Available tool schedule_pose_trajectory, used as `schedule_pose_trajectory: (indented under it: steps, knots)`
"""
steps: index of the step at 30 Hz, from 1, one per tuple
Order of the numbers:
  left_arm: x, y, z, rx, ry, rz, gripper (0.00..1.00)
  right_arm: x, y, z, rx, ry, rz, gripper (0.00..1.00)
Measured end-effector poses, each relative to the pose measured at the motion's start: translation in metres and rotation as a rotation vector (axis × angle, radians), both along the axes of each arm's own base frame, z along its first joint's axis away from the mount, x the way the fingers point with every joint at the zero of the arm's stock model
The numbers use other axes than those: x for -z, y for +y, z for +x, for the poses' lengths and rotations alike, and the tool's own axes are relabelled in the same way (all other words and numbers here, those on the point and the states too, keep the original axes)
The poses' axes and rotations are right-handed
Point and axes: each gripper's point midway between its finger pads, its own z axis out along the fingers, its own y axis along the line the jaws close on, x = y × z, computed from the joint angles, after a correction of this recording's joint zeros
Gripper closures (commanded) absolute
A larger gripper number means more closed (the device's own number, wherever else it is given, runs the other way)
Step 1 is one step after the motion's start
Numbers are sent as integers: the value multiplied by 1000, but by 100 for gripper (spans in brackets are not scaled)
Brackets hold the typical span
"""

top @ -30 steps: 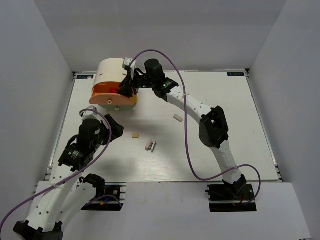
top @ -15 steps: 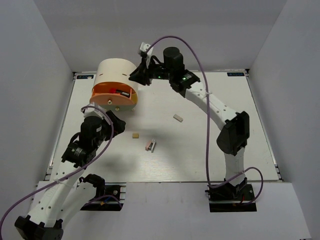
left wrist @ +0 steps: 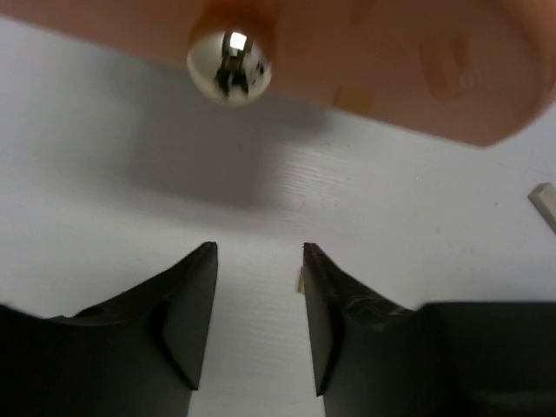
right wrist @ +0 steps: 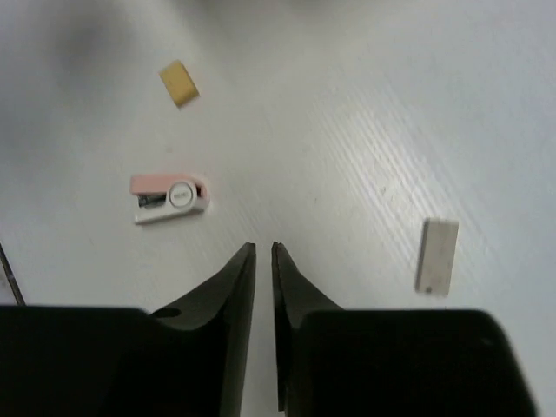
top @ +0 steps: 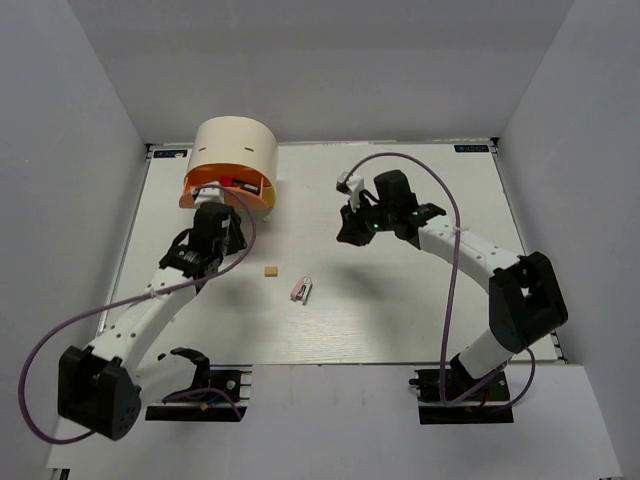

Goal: Sort the stationery into containers
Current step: Close the drawer

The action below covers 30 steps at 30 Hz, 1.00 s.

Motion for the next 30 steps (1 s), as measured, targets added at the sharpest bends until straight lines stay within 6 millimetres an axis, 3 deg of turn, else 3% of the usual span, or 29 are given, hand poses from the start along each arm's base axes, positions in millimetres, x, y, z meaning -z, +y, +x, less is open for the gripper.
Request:
schedule_pose_trajectory:
  steps: [3, 10, 19, 30]
  knots:
    - [-7, 1, 27, 2, -17, 47, 31, 17, -24, -10, 31, 12, -44, 73]
    - [-28, 6, 70, -8, -84, 32, 31, 18, -57, -20, 85, -21, -52, 72]
    - [-29, 11, 87, -11, -105, -8, 34, 37, -80, -24, 130, 15, -78, 72]
    - [-29, 10, 108, -17, -119, -82, 37, 39, -86, -24, 138, 15, -79, 72]
